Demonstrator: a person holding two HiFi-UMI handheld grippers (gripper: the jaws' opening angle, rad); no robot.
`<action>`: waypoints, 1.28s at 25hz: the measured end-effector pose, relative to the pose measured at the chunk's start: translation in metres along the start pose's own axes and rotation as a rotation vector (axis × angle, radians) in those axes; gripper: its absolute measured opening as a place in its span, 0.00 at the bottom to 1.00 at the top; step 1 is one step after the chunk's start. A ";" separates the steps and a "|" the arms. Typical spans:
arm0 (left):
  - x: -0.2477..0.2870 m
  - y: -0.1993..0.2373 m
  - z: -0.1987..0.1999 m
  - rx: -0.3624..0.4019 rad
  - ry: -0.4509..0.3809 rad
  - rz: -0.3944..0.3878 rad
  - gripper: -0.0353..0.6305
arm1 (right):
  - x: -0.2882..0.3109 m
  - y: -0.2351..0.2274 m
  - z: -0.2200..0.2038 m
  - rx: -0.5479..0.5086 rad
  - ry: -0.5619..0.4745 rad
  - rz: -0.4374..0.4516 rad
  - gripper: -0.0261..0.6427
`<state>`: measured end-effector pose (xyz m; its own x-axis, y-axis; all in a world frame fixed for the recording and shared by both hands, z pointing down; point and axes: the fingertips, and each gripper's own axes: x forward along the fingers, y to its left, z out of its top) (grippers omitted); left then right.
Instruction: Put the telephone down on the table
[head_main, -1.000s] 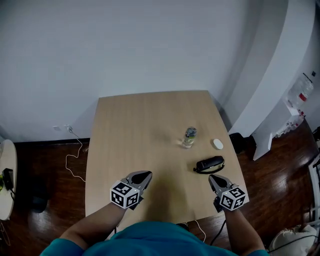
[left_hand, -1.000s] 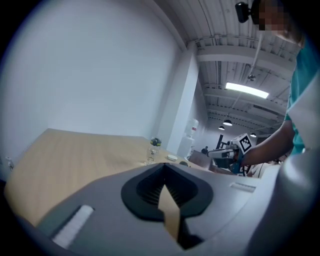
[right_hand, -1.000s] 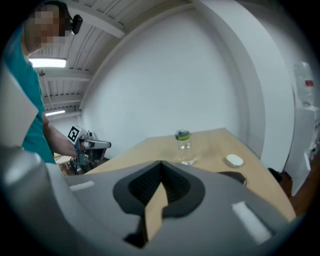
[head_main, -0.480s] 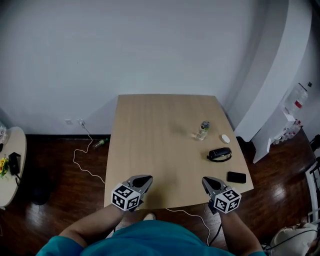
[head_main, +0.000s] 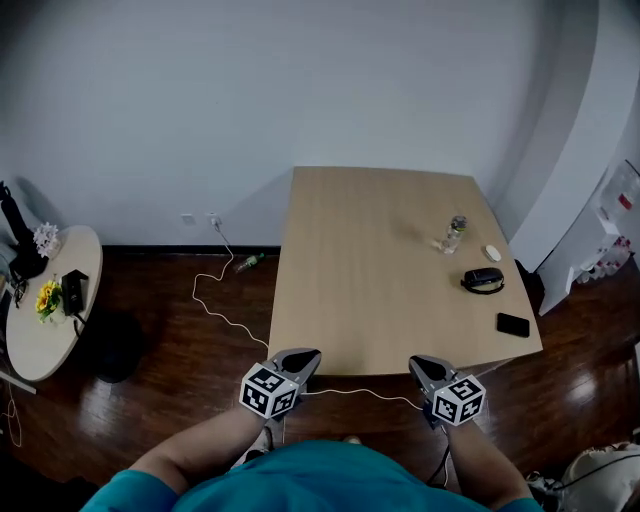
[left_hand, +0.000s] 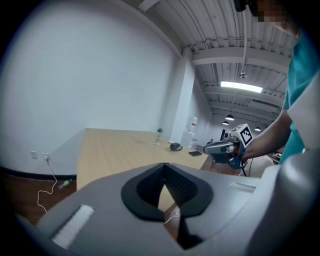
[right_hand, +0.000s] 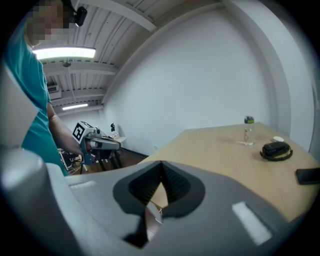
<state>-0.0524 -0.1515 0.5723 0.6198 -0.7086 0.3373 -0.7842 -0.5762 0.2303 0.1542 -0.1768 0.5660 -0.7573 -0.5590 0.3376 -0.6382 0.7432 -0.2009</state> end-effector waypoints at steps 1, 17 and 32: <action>-0.015 0.007 -0.002 0.001 -0.010 -0.003 0.06 | 0.006 0.013 -0.001 -0.005 0.002 -0.004 0.04; -0.297 0.149 -0.071 0.008 -0.001 -0.016 0.06 | 0.135 0.300 -0.007 0.057 -0.005 -0.032 0.04; -0.449 0.087 -0.139 -0.039 -0.016 0.158 0.06 | 0.119 0.449 -0.052 -0.071 0.041 0.206 0.04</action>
<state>-0.4028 0.1731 0.5678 0.4888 -0.7959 0.3573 -0.8723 -0.4411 0.2108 -0.2155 0.1098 0.5633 -0.8634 -0.3788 0.3332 -0.4584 0.8649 -0.2046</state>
